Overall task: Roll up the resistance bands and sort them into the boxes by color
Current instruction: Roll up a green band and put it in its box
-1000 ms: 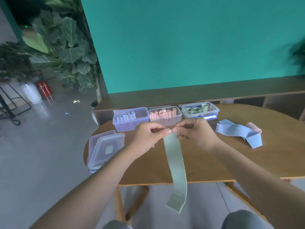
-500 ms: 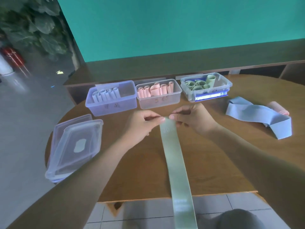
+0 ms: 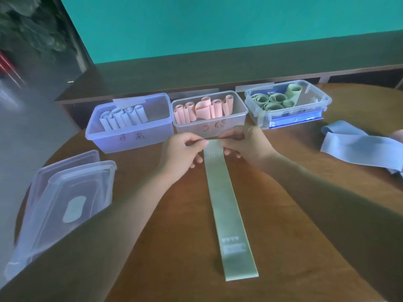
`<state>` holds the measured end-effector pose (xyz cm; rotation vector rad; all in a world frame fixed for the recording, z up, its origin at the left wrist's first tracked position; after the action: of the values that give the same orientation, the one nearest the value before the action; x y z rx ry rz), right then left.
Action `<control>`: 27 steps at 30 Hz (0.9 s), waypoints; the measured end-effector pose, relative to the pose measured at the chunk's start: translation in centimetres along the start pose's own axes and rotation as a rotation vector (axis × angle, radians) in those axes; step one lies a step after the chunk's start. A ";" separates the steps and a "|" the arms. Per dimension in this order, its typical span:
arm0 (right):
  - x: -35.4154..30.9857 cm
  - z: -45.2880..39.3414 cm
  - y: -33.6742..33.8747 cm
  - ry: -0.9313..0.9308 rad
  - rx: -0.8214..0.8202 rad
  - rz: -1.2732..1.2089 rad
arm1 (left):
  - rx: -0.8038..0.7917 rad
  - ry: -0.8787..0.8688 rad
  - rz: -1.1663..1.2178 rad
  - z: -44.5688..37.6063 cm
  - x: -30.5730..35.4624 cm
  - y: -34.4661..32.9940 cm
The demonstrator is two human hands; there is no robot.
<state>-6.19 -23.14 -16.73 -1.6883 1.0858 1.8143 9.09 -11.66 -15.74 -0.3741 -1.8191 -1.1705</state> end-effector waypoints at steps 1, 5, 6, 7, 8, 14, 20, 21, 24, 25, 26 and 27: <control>0.5 -0.3 0.0 0.003 0.020 0.005 | 0.017 0.000 0.000 -0.2 -0.4 -0.3; 1.4 -0.8 0.3 0.013 0.124 -0.009 | 0.104 -0.024 -0.019 -0.6 -0.8 -0.8; 1.5 -0.8 0.4 0.011 0.151 -0.017 | 0.123 -0.035 -0.026 -0.6 -0.8 -0.9; 1.4 -0.7 0.4 0.007 0.169 -0.037 | 0.140 -0.043 -0.036 -0.5 -0.7 -0.9; 1.4 -0.5 0.3 0.004 0.181 -0.067 | 0.156 -0.050 -0.048 -0.3 -0.7 -0.9; 1.2 4.3 0.1 -0.009 0.229 -0.007 | 0.170 -0.016 -0.087 3.3 -1.2 -0.8; 0.4 12.3 -0.1 -0.025 0.176 0.055 | 0.044 -0.056 -0.013 10.7 0.1 -0.5; 0.2 13.8 -0.2 -0.018 0.160 0.066 | 0.027 -0.055 0.014 12.1 0.3 -0.4; -0.1 18.4 -0.6 0.020 0.112 0.047 | 0.010 -0.098 0.089 16.7 1.4 -0.2; -0.1 19.8 -0.8 0.032 0.088 0.033 | 0.009 -0.127 0.087 18.3 1.9 -0.2; -0.2 21.0 -0.9 0.048 0.055 0.036 | 0.001 -0.153 0.076 19.6 2.3 -0.2; -0.3 21.8 -1.1 0.071 0.017 0.061 | -0.013 -0.165 0.065 20.7 2.5 -0.3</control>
<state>-19.00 -5.45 -17.80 -1.7393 1.1918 1.7885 -3.37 5.00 -16.61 -0.5477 -1.9268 -1.1346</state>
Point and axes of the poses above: each hand's wrist, its own z-axis away from the middle knuckle, its own y-axis out of the back of the hand, x = y × z, the point moved 8 cm from there along -z, towards the middle knuckle, and after that the axes turned 5 degrees about -z, right-handed, at the moved point
